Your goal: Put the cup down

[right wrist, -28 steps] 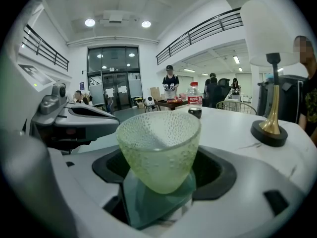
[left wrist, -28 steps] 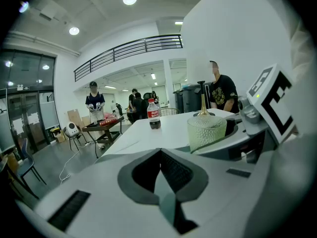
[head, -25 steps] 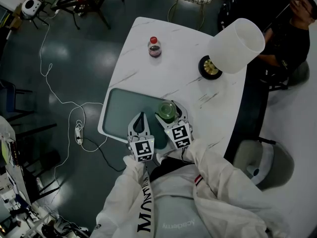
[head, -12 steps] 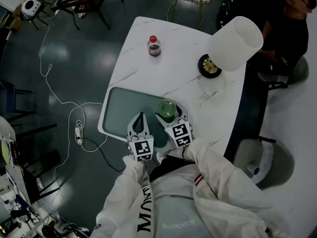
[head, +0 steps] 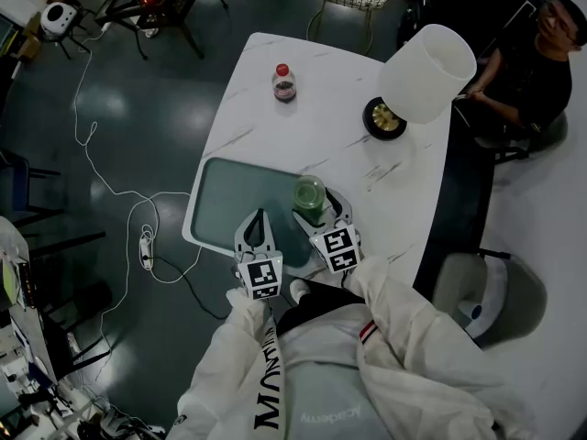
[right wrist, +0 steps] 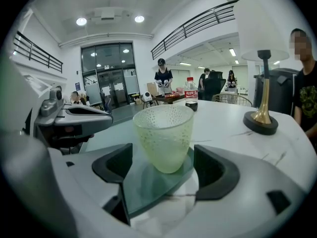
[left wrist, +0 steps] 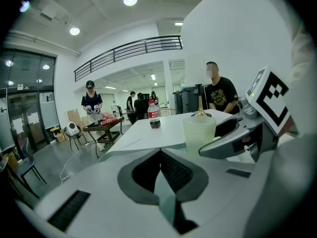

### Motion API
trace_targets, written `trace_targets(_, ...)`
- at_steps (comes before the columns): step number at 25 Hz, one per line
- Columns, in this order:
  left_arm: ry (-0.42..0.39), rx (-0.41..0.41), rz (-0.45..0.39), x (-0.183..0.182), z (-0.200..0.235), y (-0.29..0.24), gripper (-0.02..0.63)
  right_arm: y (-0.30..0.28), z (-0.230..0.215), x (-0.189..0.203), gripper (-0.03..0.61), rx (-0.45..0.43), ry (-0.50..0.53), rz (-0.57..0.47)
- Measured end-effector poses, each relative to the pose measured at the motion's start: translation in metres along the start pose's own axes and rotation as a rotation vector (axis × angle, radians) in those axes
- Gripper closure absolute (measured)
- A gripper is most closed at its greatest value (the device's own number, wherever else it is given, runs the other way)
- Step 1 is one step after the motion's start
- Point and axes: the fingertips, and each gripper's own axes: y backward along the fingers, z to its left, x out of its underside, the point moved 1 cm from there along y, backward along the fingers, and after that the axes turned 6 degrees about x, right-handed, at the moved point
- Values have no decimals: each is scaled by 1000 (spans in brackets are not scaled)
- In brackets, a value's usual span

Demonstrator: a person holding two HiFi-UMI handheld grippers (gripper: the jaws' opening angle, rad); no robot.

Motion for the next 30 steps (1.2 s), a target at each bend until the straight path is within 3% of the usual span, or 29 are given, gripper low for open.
trace_targets(14,-5,-14,-46,-3,0,61,603,59,10,-3,204,102,-30,-58)
trace_targets(23,23,-2,-117,-26,-12,124,603,122,44,-38,206,107,-59,-168)
trace_targets(30,38,13,-152,-33,-25,175,603,175,85,-61,289,96,-51,-254)
